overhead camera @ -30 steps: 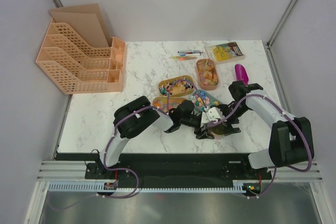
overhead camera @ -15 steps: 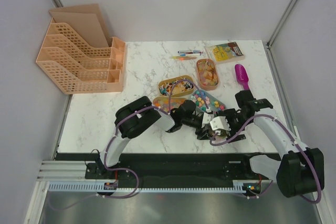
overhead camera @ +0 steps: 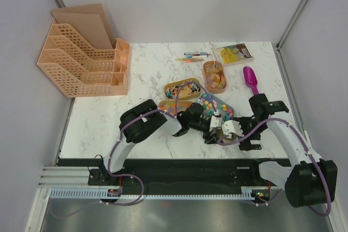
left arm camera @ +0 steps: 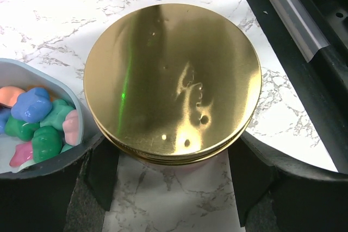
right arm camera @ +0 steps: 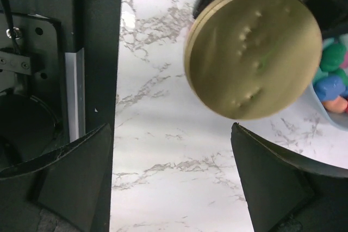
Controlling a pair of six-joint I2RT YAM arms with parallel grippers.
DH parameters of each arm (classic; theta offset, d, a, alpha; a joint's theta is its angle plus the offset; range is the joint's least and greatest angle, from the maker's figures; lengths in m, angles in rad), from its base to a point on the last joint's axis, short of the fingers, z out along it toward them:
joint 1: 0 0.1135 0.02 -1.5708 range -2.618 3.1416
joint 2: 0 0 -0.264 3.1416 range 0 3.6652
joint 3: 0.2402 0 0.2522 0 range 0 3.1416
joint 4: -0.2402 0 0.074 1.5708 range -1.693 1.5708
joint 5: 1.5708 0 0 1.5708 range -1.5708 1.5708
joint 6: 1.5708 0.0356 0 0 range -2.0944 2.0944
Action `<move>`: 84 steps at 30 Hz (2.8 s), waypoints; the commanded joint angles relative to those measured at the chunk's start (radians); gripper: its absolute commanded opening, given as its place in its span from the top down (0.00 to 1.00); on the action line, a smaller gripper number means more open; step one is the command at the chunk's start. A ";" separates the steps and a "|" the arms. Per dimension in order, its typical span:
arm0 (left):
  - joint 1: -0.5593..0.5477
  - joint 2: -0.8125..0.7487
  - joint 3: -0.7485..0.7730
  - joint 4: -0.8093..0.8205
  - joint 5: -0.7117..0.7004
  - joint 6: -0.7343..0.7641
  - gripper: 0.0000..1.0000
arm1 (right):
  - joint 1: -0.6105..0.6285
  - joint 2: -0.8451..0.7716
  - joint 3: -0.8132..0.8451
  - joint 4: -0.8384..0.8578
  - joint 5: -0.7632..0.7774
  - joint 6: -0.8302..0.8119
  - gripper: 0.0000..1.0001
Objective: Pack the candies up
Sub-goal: Screw the bottle lid onto the packing bottle.
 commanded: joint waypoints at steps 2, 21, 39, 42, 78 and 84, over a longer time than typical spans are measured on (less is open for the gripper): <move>0.032 0.185 -0.091 -0.569 -0.195 -0.046 0.98 | -0.047 0.093 0.124 -0.003 -0.068 0.025 0.02; 0.049 0.193 -0.074 -0.579 -0.202 -0.060 0.98 | 0.006 0.322 0.212 0.037 -0.180 -0.086 0.02; 0.145 0.233 -0.034 -0.604 -0.204 -0.165 0.98 | 0.022 0.250 0.093 -0.035 -0.053 -0.107 0.02; 0.150 0.233 -0.033 -0.604 -0.209 -0.173 0.98 | 0.022 0.238 0.060 -0.049 -0.036 -0.106 0.02; 0.151 0.249 -0.010 -0.645 -0.219 -0.161 0.98 | -0.077 0.348 0.299 0.115 -0.237 -0.063 0.02; 0.151 0.251 -0.005 -0.645 -0.221 -0.159 0.98 | -0.063 0.486 0.399 0.083 -0.267 -0.169 0.02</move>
